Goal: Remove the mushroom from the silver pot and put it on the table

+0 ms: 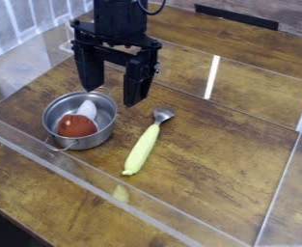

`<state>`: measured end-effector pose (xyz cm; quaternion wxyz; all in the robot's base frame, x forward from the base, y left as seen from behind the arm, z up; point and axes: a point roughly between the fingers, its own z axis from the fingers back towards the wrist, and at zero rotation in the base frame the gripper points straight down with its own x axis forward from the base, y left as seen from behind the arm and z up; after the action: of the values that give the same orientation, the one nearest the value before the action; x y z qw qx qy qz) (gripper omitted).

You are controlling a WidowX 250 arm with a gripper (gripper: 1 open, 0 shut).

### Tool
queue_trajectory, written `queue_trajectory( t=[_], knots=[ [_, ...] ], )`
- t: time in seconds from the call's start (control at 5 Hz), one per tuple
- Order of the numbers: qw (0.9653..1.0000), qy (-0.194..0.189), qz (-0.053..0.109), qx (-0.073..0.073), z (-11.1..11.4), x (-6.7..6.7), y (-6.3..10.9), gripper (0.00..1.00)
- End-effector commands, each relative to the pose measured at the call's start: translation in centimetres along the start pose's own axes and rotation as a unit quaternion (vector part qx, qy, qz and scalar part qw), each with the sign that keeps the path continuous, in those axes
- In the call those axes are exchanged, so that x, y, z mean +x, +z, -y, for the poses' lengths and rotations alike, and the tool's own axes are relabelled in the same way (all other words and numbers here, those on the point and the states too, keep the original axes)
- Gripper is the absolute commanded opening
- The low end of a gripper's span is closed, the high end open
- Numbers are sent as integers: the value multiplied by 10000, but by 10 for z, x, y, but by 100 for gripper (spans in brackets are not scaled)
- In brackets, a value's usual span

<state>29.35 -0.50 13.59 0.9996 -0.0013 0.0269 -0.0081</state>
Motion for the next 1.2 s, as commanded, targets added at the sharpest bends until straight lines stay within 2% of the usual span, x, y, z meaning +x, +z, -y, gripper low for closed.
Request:
queue_trajectory(
  t=[0.0,0.2,0.4,0.6,1.0],
  knots=[
    [9998,85,-180,0,-1,-1,-8,100],
    [9975,696,-141,48,-28,-9,-9,100],
    [9926,1210,24,99,-61,-9,-8,100],
    [9874,1577,68,139,-83,-9,-14,100],
    [9849,1718,112,191,-89,8,-50,100]
  ],
)
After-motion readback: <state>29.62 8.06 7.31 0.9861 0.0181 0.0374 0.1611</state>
